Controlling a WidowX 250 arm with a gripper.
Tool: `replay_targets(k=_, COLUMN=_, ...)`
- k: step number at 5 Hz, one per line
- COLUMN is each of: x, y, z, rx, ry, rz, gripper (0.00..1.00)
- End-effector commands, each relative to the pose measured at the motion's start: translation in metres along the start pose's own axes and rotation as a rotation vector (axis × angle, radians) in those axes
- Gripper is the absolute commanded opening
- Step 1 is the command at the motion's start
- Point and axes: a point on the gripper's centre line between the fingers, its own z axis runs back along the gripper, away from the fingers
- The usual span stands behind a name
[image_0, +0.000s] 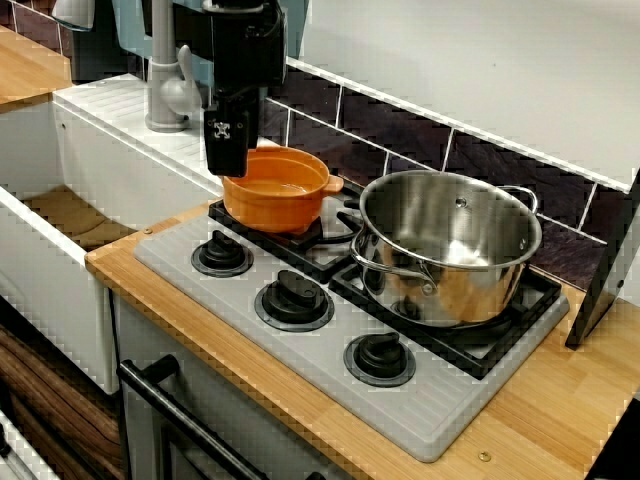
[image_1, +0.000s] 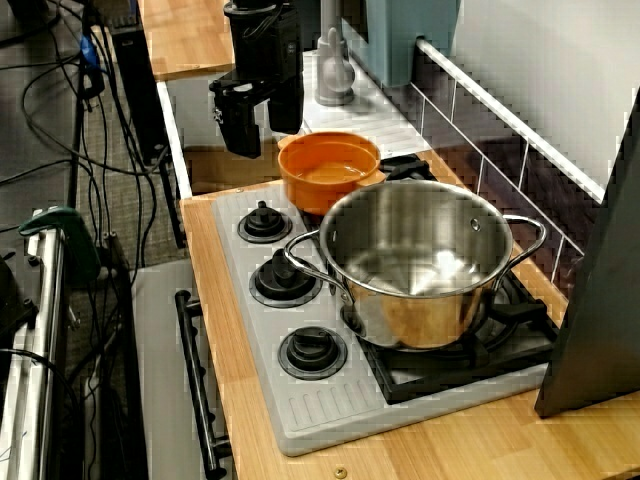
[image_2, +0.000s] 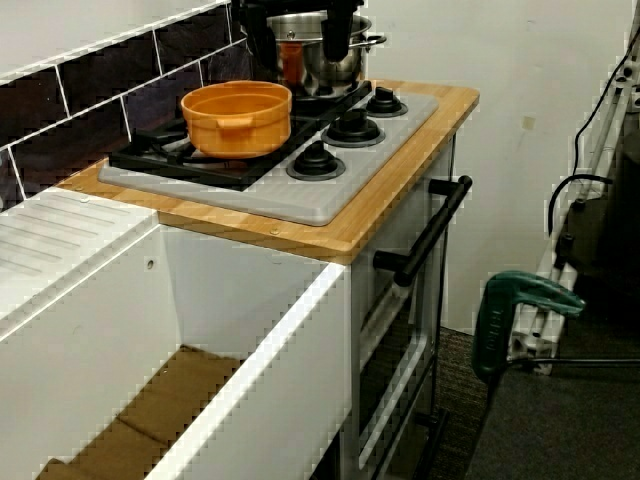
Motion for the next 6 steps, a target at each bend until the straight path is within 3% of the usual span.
replay_targets(k=1, x=-0.008, y=0.005, z=0.010, rx=0.083, ry=-0.047, rz=-0.085, gripper=1.00)
replay_targets(k=3, x=-0.002, y=0.001, z=-0.017, rx=0.064, ry=-0.053, rz=-0.173, gripper=1.00)
replay_targets(k=4, x=-0.002, y=0.002, z=-0.018, rx=0.038, ry=-0.073, rz=-0.155, gripper=1.00)
replay_targets(k=5, x=-0.001, y=0.005, z=-0.016, rx=-0.004, ry=-0.093, rz=-0.130, gripper=1.00)
replay_targets(k=6, x=-0.004, y=0.012, z=-0.014, rx=-0.083, ry=-0.118, rz=-0.137, gripper=1.00)
